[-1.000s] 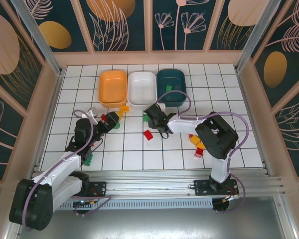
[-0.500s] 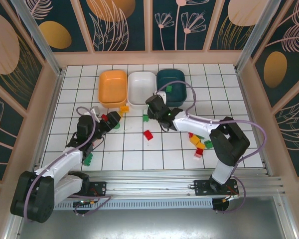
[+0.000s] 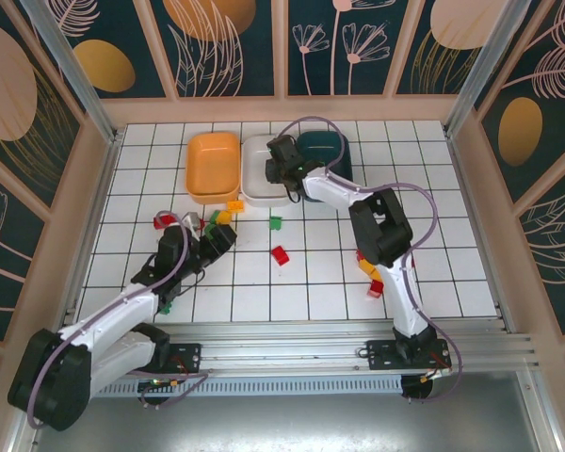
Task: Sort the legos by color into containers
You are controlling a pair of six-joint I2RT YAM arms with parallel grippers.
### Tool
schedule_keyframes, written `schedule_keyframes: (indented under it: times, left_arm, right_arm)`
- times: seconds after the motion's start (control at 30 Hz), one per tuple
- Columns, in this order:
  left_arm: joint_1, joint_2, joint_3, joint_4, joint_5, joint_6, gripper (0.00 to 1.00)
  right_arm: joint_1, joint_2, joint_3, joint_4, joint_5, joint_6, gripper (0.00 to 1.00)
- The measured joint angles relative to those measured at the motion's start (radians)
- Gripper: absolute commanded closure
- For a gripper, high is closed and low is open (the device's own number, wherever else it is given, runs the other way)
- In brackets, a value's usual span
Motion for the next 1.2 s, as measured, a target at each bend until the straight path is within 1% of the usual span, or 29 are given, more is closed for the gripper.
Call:
schedule_keyframes:
  times: [0.07,0.17,0.3,0.37,0.4,0.5,0.6,0.67,0.77,0.87,0.97,1.1,1.2]
  left_arm:
    - [-0.002,-0.04,-0.02,-0.021,-0.029,-0.019,0.21]
    - [-0.002,-0.042,-0.009,-0.044,-0.044,-0.022,0.18]
    - [-0.03,0.038,0.071,-0.092,-0.043,-0.001,0.2]
    - [-0.076,0.094,0.122,-0.112,-0.055,0.007,0.22]
    - [-0.097,0.113,0.138,-0.121,-0.06,0.01,0.22]
    - [-0.183,0.188,0.189,-0.16,-0.082,0.008,0.24]
    - [-0.256,0.261,0.234,-0.213,-0.102,-0.01,0.25]
    - [-0.309,0.32,0.281,-0.262,-0.126,-0.028,0.24]
    - [-0.364,0.399,0.36,-0.311,-0.142,-0.056,0.23]
    - [-0.397,0.484,0.456,-0.351,-0.146,-0.087,0.23]
    - [-0.414,0.585,0.558,-0.393,-0.158,-0.122,0.24]
    - [-0.416,0.696,0.642,-0.462,-0.173,-0.156,0.25]
    - [-0.416,0.772,0.691,-0.511,-0.175,-0.177,0.29]
  right_arm:
    - [-0.001,0.037,0.064,-0.033,-0.013,-0.011,0.5]
    - [-0.001,0.063,0.13,-0.069,-0.026,-0.03,0.39]
    - [-0.001,0.056,0.143,-0.081,-0.026,-0.051,0.36]
    - [-0.001,0.023,0.106,-0.077,-0.014,-0.052,0.36]
    - [-0.001,-0.003,0.074,-0.07,-0.008,-0.052,0.36]
    - [-0.005,-0.151,-0.106,-0.031,0.015,-0.05,0.35]
    - [-0.027,-0.357,-0.33,0.027,0.024,-0.029,0.34]
    - [-0.059,-0.504,-0.479,0.086,0.031,-0.008,0.34]
    - [-0.112,-0.663,-0.651,0.148,0.035,0.022,0.34]
    - [-0.159,-0.767,-0.797,0.183,0.041,0.044,0.34]
    - [-0.182,-0.843,-0.923,0.189,0.04,0.063,0.34]
    - [-0.19,-0.95,-1.035,0.184,0.041,0.081,0.34]
    - [-0.194,-1.042,-1.08,0.18,0.041,0.085,0.35]
